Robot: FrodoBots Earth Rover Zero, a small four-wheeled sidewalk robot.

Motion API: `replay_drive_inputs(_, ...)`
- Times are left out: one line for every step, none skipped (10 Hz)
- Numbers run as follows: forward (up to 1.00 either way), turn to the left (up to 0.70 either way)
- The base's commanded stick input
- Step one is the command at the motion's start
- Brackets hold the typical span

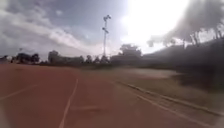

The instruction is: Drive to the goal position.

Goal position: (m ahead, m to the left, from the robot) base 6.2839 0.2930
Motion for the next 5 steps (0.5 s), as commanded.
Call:
replay_drive_inputs(0.7,0.0)
replay_drive_inputs(0.7,0.0)
replay_drive_inputs(0.7,0.0)
replay_drive_inputs(0.7,0.0)
replay_drive_inputs(0.7,0.0)
